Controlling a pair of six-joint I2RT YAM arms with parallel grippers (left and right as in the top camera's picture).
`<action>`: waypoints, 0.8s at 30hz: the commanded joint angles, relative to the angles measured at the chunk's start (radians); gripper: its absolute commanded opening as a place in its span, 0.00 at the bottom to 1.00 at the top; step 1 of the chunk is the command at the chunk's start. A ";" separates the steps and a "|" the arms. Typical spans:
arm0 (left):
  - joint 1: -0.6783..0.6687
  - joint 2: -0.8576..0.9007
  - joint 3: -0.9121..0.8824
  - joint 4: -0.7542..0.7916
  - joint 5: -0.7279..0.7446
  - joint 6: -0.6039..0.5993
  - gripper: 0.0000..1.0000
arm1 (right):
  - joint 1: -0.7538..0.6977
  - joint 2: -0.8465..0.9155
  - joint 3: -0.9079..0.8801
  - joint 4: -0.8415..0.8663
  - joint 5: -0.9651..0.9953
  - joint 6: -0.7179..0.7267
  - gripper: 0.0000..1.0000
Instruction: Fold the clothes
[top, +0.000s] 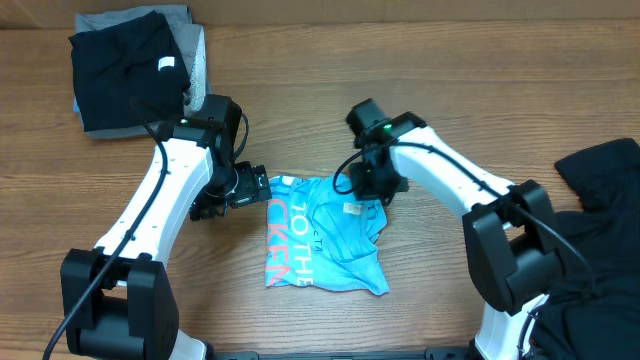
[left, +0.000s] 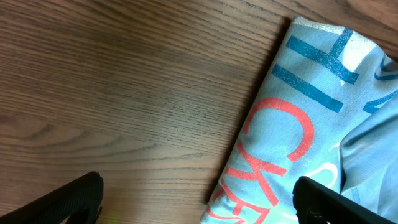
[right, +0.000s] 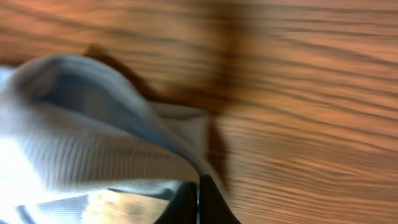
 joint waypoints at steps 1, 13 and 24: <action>0.004 0.002 -0.005 0.000 -0.007 -0.014 1.00 | -0.059 0.007 0.051 -0.017 0.053 0.006 0.04; 0.004 0.002 -0.005 0.004 -0.006 -0.014 1.00 | -0.158 0.007 0.060 -0.026 0.120 -0.016 0.04; 0.003 0.002 -0.005 0.004 -0.006 -0.014 1.00 | -0.173 0.007 0.146 -0.130 0.146 0.069 0.86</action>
